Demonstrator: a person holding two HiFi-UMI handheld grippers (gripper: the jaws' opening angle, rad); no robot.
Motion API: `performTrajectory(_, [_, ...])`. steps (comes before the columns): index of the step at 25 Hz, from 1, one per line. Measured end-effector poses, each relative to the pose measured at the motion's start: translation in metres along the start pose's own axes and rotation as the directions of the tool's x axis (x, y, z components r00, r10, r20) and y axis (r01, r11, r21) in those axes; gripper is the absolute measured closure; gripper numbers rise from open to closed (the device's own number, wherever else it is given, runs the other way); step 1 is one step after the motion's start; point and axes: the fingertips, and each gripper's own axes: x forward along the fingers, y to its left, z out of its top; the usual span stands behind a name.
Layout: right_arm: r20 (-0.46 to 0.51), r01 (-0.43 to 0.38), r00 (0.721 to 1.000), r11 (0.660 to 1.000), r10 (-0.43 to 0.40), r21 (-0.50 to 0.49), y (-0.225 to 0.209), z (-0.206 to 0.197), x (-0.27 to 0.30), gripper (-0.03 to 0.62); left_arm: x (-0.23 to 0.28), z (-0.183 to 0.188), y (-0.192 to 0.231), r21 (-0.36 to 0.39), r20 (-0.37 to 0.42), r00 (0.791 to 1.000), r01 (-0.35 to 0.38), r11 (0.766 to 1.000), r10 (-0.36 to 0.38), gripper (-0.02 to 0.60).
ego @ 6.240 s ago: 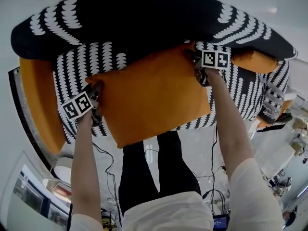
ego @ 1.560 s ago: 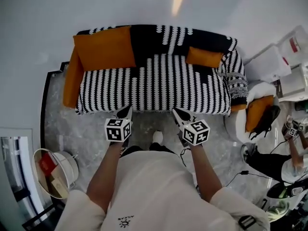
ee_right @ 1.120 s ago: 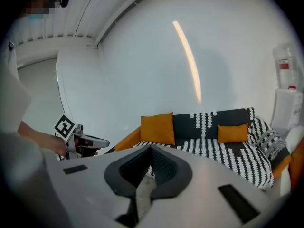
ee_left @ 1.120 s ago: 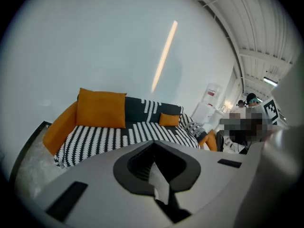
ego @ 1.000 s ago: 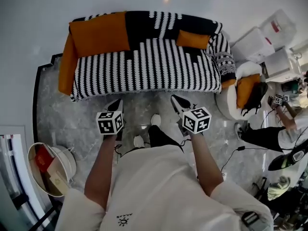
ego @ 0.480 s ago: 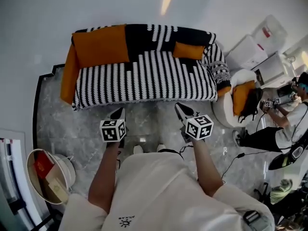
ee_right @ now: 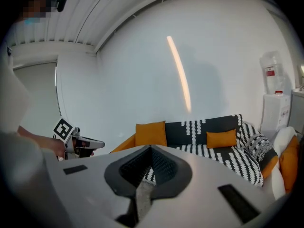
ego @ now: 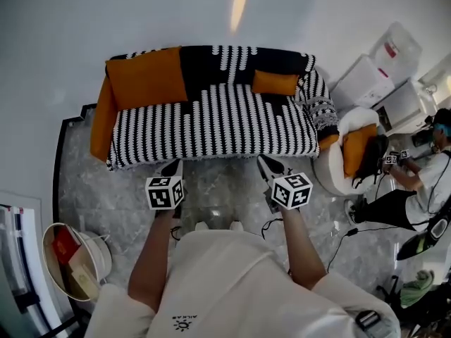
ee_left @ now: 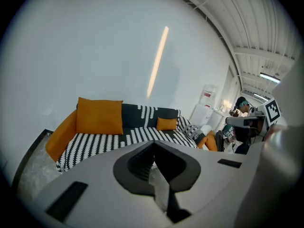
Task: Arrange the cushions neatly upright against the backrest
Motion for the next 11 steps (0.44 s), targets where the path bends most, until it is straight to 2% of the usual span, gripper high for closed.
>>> performTrajectory(11, [0.023, -0.011, 1.0, 1.0, 0.011, -0.015, -0.027, 0.024, 0.006, 0.571, 0.015, 0.029, -0.011, 0.008, 0.036, 0.999, -0.031, 0.999, 0.03, 0.563])
